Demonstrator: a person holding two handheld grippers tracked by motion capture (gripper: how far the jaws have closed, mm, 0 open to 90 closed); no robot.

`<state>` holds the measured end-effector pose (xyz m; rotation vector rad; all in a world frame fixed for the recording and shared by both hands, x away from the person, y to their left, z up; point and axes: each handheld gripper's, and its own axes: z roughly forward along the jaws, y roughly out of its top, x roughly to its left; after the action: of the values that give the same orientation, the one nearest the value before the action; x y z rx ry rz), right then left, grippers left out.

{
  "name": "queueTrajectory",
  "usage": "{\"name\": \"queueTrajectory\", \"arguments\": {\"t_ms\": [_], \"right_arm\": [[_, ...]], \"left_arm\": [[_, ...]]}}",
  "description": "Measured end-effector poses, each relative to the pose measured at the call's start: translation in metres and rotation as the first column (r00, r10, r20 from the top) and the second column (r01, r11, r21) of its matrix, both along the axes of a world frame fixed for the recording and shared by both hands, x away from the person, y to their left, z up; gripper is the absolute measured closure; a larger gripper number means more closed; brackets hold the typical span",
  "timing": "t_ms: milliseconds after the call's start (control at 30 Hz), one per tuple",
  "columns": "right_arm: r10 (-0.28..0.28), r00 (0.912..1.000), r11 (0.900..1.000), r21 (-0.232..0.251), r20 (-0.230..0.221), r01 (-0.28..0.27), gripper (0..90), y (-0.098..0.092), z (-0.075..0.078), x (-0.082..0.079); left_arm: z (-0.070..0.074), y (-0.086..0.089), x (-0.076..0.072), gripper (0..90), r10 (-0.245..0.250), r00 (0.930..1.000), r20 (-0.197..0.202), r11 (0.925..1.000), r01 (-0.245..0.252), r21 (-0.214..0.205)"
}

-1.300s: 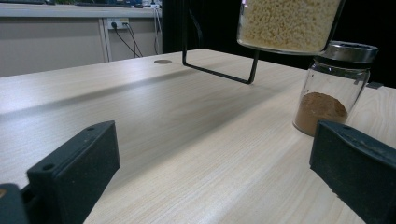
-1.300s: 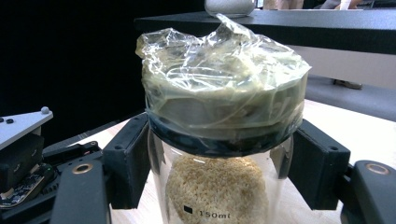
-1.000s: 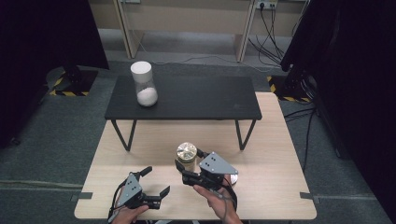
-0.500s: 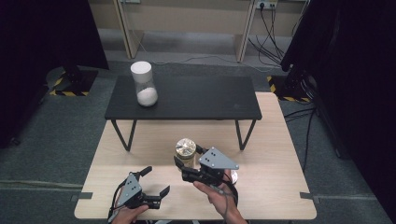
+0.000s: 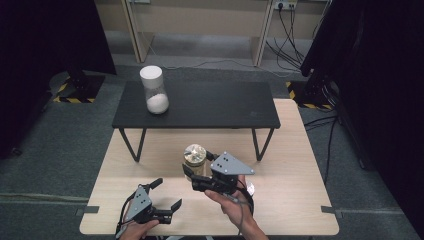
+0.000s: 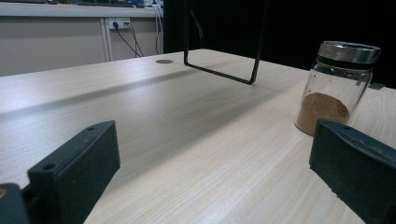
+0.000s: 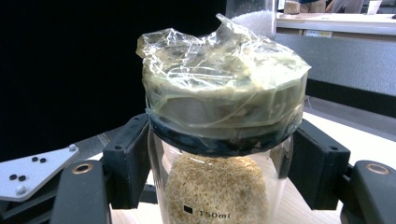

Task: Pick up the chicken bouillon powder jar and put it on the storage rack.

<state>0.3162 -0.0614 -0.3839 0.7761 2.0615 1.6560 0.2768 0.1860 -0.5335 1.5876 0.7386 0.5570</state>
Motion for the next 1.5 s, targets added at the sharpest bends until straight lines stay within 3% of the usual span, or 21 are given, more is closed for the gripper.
{"name": "queueTrajectory", "arguments": {"t_ms": [933, 1500], "right_arm": [[0.063, 0.9979, 0.9976, 0.029, -0.011, -0.063, 30.5, 0.006, 0.034, 0.01], [0.071, 0.9975, 0.9972, 0.025, -0.003, -0.071, 30.5, 0.008, 0.057, 0.02]], "left_arm": [[0.0, 0.0, 0.0, 1.0, -0.001, 1.0, 0.0, 1.0, 0.001, 0.001], [0.0, 0.001, 0.0, 1.0, -0.002, 1.0, 0.001, 1.0, 0.002, 0.001]]}}
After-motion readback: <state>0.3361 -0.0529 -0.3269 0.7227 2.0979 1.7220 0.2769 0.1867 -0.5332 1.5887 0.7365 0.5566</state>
